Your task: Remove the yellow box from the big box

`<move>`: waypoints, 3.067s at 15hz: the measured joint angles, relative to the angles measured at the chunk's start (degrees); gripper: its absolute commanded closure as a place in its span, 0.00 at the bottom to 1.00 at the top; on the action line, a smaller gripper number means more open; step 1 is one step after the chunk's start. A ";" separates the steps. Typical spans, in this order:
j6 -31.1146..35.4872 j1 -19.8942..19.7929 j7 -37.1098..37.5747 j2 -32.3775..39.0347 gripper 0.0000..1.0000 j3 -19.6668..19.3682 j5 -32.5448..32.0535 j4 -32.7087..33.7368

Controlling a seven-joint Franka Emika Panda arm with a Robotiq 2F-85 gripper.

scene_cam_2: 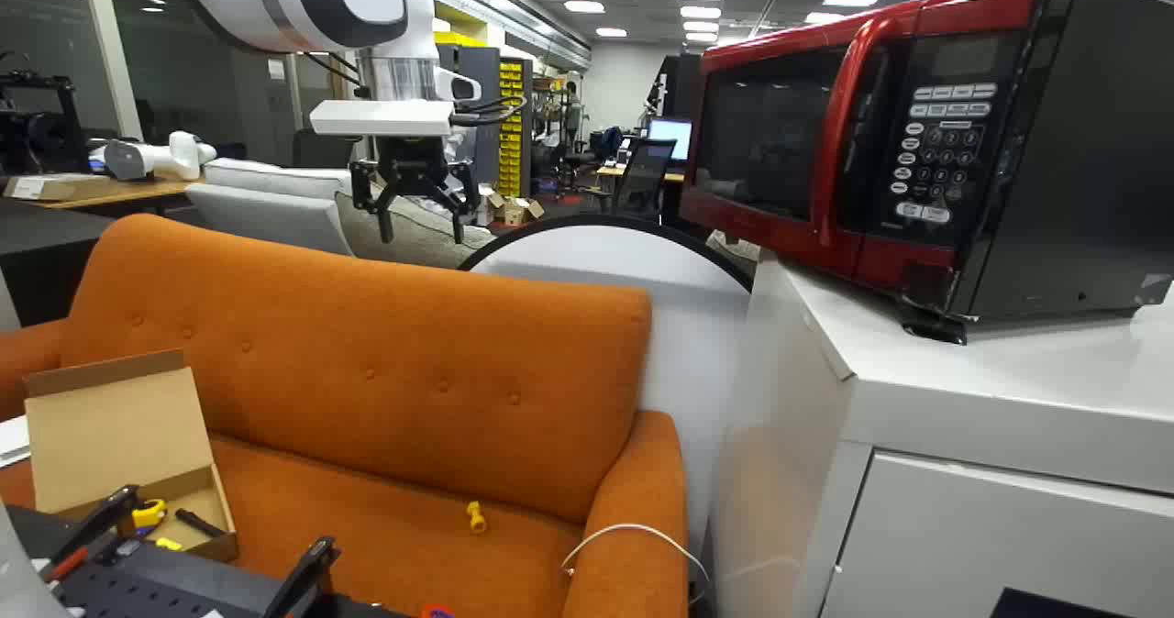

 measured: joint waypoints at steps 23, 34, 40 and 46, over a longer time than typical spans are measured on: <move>7.98 5.51 0.46 2.59 0.00 7.73 -0.40 -1.37; 9.30 8.30 -0.81 3.35 0.00 8.54 2.87 -1.37; 16.29 17.59 -10.48 13.73 0.00 13.51 9.53 -0.48; 18.50 17.61 -17.73 27.38 0.00 19.47 10.95 5.84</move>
